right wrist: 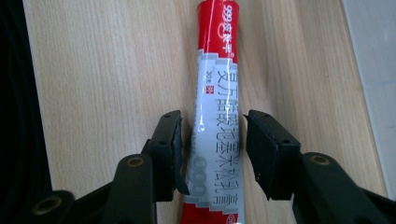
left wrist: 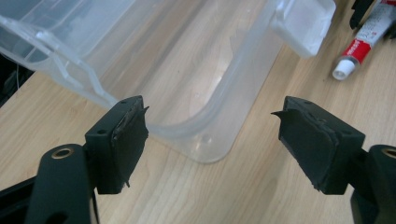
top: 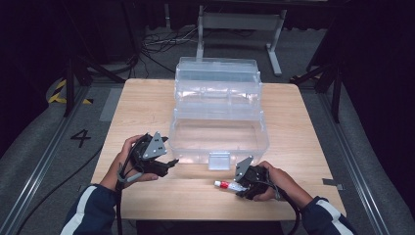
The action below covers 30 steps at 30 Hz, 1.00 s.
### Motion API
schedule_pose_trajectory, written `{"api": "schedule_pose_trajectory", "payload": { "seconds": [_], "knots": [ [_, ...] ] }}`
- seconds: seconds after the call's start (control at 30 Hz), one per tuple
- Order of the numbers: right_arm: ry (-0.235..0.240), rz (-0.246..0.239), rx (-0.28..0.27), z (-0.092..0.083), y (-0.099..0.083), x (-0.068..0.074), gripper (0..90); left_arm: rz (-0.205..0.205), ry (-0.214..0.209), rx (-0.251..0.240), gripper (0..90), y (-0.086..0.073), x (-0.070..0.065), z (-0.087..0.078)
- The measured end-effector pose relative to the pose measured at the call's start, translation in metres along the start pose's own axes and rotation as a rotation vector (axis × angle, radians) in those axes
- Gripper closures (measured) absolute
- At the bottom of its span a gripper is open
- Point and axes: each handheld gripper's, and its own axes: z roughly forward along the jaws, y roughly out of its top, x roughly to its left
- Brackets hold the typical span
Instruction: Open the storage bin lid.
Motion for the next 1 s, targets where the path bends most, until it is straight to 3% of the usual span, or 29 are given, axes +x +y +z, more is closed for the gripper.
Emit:
{"api": "schedule_pose_trajectory", "payload": {
  "seconds": [0.1,0.27,0.6,0.8,1.0],
  "knots": [
    [0.000,-0.002,0.010,0.001,0.005,-0.001,54.7,-0.016,-0.003,0.011,23.8,-0.013,0.000,0.000],
    [0.005,-0.015,0.019,0.003,0.014,-0.002,54.4,-0.032,0.004,0.078,23.8,-0.036,0.001,0.009],
    [0.039,-0.011,0.039,0.010,0.027,-0.007,58.6,-0.125,-0.039,0.170,22.8,-0.083,0.015,0.028],
    [0.035,-0.012,0.031,0.010,0.028,-0.009,64.3,-0.155,-0.063,0.186,22.7,-0.100,0.014,0.033],
    [0.038,-0.009,0.027,0.009,0.028,-0.007,70.1,-0.225,-0.076,0.137,21.6,-0.112,0.015,0.032]
  ]
}}
